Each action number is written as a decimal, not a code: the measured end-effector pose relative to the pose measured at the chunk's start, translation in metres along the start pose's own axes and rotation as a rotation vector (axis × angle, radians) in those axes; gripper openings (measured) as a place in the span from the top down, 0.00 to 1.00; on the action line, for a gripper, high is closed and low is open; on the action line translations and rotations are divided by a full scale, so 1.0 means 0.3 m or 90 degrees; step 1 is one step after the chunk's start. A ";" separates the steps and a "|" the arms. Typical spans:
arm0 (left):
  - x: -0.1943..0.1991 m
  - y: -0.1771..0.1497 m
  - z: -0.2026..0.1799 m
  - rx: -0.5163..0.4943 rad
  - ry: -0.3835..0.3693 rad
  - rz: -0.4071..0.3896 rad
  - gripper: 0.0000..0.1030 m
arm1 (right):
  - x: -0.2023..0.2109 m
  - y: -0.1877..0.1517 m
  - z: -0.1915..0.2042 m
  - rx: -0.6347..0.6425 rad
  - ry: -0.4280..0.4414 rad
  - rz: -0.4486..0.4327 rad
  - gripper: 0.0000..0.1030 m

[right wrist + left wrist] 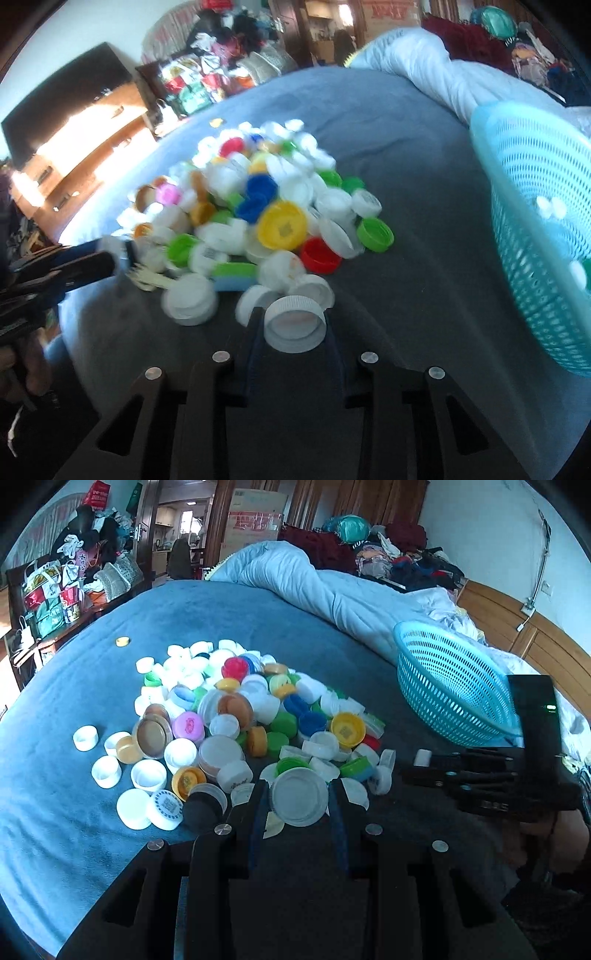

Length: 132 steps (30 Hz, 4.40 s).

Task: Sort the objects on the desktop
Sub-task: 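Grasp a white cap from the pile with the left gripper while the right gripper grasps another, then carry both held white caps over the teal basket, then open both grippers to drop the white caps into the teal basket, then grasp a white cap from the pile with the left gripper while the right gripper grasps another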

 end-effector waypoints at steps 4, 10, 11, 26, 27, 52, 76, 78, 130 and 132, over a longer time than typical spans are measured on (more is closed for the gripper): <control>0.052 0.048 -0.024 -0.003 0.003 -0.024 0.73 | 0.126 0.049 0.049 0.022 -0.005 -0.051 0.67; 0.135 0.156 -0.080 -0.015 0.012 -0.069 0.73 | 0.294 0.160 0.072 0.038 -0.035 -0.110 0.67; 0.145 0.174 -0.087 -0.014 0.014 -0.074 0.73 | 0.313 0.177 0.075 0.039 -0.041 -0.116 0.67; 0.206 0.499 -0.335 -0.077 -0.013 -0.170 0.73 | 0.676 0.380 -0.129 0.014 -0.143 -0.243 0.67; 0.200 0.518 -0.360 -0.082 -0.021 -0.172 0.73 | 0.691 0.382 -0.150 0.008 -0.147 -0.245 0.67; -0.122 0.712 -0.867 -0.155 -0.111 0.001 0.73 | 0.890 0.386 -0.679 -0.102 -0.275 -0.172 0.67; -0.252 0.671 -0.976 -0.173 -0.104 0.100 0.73 | 0.794 0.309 -0.759 -0.126 -0.253 -0.119 0.67; -0.254 0.670 -0.981 -0.174 -0.103 0.100 0.73 | 0.792 0.304 -0.760 -0.127 -0.254 -0.119 0.67; -0.263 -0.090 -0.138 -0.079 0.029 0.087 0.65 | 0.404 -0.047 -0.230 -0.044 -0.081 -0.070 0.24; -0.270 -0.088 -0.144 -0.080 0.023 0.091 0.67 | 0.399 -0.048 -0.218 -0.041 -0.076 -0.065 0.24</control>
Point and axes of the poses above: each gripper's, at about its wrist camera, not at the fingertips, and x roughly against the way its jaws point, z to its left, y to its top, the point moved 9 cm from there along -x, roughly the way its jaws point, and after that the axes turned 2 degrees about -y, right-handed, at the moved point
